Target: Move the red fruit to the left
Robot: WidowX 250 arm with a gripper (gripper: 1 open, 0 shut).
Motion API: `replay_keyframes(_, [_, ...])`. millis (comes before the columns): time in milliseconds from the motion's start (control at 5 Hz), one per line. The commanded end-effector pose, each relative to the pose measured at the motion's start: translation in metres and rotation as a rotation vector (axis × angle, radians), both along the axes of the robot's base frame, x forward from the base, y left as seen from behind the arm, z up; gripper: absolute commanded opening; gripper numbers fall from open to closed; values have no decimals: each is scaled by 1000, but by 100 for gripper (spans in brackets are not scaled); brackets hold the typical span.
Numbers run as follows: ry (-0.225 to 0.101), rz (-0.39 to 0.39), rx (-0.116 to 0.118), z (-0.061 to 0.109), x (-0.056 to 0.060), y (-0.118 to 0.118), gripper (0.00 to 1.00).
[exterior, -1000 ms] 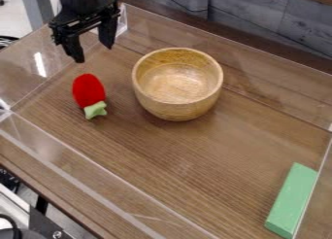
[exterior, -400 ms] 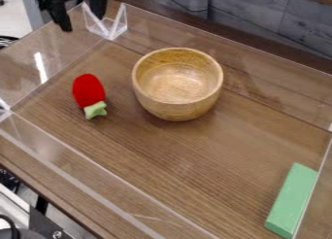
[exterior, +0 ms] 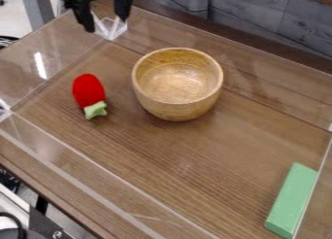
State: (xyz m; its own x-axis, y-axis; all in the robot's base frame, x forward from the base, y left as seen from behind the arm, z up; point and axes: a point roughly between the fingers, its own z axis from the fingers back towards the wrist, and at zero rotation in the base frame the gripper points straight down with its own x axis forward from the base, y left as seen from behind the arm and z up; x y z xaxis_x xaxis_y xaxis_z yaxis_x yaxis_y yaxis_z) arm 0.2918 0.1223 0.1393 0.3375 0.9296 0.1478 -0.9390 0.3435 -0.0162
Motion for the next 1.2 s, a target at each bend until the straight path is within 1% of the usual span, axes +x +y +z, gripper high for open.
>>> replay_keyframes(0, [-79, -73, 37, 41, -9, -14, 100])
replay_keyframes(200, [-45, -56, 71, 24, -16, 5, 100])
replay_keyframes(400, [-1, -42, 95, 6, -22, 19, 100])
replay_keyframes(600, [34, -49, 107, -16, -26, 17, 100])
replay_keyframes(800, [60, -89, 114, -35, -27, 13, 100])
replay_keyframes(1000, [75, -174, 112, -62, -35, 3, 100])
